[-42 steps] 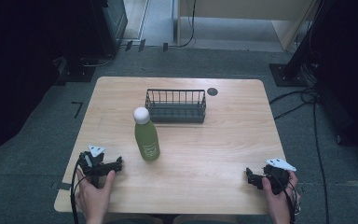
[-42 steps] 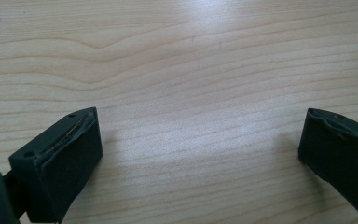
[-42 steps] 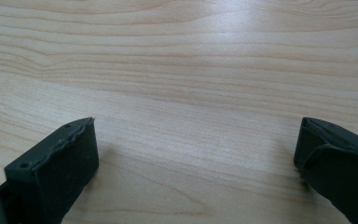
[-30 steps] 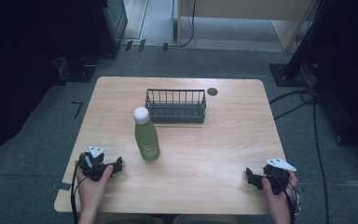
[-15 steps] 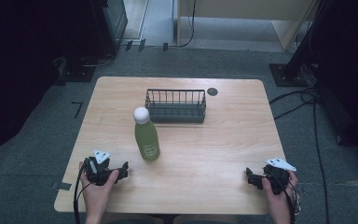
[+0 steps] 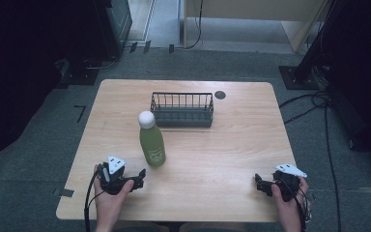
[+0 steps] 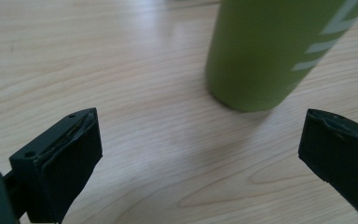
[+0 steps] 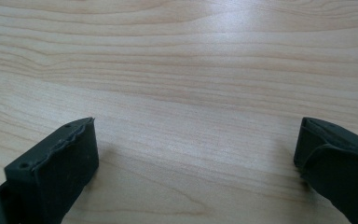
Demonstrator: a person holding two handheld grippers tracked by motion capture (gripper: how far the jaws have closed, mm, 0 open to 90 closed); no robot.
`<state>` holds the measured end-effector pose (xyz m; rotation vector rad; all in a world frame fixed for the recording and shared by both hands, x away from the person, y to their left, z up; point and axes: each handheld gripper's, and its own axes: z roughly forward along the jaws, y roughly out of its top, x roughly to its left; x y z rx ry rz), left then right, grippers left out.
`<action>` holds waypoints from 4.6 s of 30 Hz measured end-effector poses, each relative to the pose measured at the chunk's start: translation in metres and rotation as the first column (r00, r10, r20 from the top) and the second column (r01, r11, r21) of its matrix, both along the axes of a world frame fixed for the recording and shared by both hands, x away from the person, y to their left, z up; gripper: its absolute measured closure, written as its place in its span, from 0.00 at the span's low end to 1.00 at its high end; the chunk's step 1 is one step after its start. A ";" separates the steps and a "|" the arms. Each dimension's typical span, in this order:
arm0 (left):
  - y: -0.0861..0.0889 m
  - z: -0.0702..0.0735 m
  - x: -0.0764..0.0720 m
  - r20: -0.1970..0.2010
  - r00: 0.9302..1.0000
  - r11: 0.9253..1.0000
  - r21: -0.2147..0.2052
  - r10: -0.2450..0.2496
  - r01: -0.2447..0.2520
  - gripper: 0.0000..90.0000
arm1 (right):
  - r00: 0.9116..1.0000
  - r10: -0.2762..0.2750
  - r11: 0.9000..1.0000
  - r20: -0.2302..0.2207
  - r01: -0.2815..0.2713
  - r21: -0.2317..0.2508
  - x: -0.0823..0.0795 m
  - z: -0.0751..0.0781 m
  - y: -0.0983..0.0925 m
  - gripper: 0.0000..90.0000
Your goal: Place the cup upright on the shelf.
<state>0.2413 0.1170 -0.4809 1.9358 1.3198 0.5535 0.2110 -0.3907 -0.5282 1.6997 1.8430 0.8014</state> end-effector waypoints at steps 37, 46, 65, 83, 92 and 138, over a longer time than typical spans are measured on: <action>-0.050 0.045 0.023 0.118 0.992 0.998 -0.044 -0.046 0.051 0.16 | 1.000 0.000 1.000 0.000 0.000 0.000 0.000 0.000 0.000 0.00; -0.055 0.053 0.027 0.139 0.989 0.997 -0.050 -0.050 0.057 0.21 | 1.000 0.000 1.000 0.000 0.000 0.000 0.000 0.000 0.000 0.00; -0.063 0.053 0.041 0.144 0.989 0.999 -0.041 -0.026 0.033 0.22 | 1.000 0.000 1.000 0.000 0.000 0.000 0.000 0.000 0.000 0.00; -0.062 0.055 0.043 0.165 0.985 0.998 -0.024 -0.045 0.050 0.24 | 1.000 0.000 1.000 0.000 0.000 0.000 0.000 0.000 0.000 0.00; -0.063 0.066 0.045 0.202 0.978 0.998 -0.035 -0.052 0.061 0.24 | 1.000 0.000 1.000 0.001 0.000 0.000 0.000 0.000 0.000 0.00; -0.084 0.123 0.094 0.351 0.935 0.995 -0.053 -0.058 0.081 0.24 | 1.000 -0.001 1.000 0.001 0.001 0.002 0.000 0.000 0.000 0.00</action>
